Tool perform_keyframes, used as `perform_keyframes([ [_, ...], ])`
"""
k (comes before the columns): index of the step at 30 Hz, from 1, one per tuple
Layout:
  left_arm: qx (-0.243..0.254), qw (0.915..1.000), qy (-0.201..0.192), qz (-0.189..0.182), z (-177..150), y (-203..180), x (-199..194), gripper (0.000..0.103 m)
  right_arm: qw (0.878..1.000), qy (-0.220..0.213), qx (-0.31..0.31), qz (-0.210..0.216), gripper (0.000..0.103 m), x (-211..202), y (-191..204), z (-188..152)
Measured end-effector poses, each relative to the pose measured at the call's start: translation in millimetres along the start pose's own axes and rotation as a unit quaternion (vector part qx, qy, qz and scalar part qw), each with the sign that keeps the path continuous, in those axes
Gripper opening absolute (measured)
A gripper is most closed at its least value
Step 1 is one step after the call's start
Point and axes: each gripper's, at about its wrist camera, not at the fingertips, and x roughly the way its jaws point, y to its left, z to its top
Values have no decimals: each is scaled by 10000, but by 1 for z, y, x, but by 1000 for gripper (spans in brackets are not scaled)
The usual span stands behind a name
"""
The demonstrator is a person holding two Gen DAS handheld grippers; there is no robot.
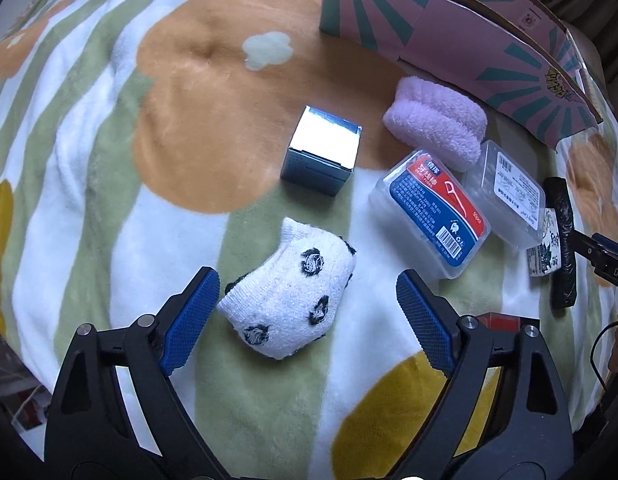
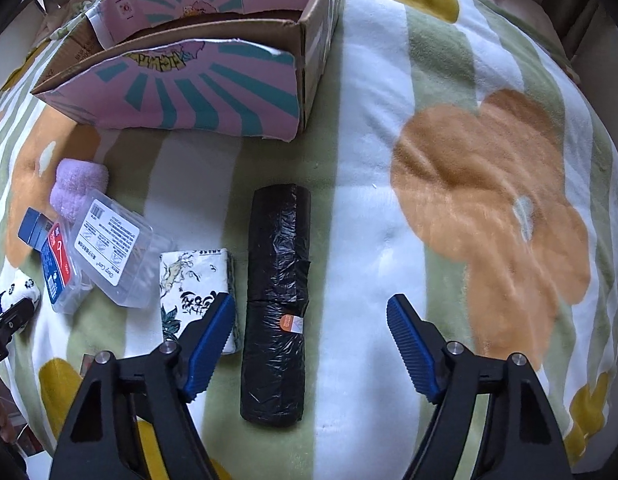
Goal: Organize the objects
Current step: 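Grasp the white dotted sock with the left tool while the right tool grasps the black cylinder, then carry the sock and black cylinder over the cardboard box with both tools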
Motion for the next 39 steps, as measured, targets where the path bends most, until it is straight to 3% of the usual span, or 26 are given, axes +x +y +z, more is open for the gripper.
perform_keyframes([
  [2, 5, 10000, -18, -6, -1, 1, 2, 88, 10000, 29, -32, 33, 70, 4, 0, -2],
  [5, 24, 10000, 45, 4, -1, 3, 6, 72, 9999, 112, -3, 69, 65, 11, 0, -3],
  [8, 96, 9999, 65, 59, 0, 4, 10, 64, 9997, 155, 102, 186, 61, 17, -1, -5],
  [16, 358, 9993, 87, 57, 3, 5, 12, 48, 9985, 232, 238, 423, 30, 24, 5, -8],
  [28, 560, 9983, 30, -150, 7, 6, -4, 42, 9987, 46, 395, 332, 29, 2, 9, -17],
  [36, 781, 9962, -191, -342, 30, -7, -44, 42, 9971, -244, 598, 402, 29, -54, 24, -14],
  [39, 895, 9947, -293, -418, 33, -11, -83, 42, 9957, -380, 712, 452, 29, -82, 29, 6],
])
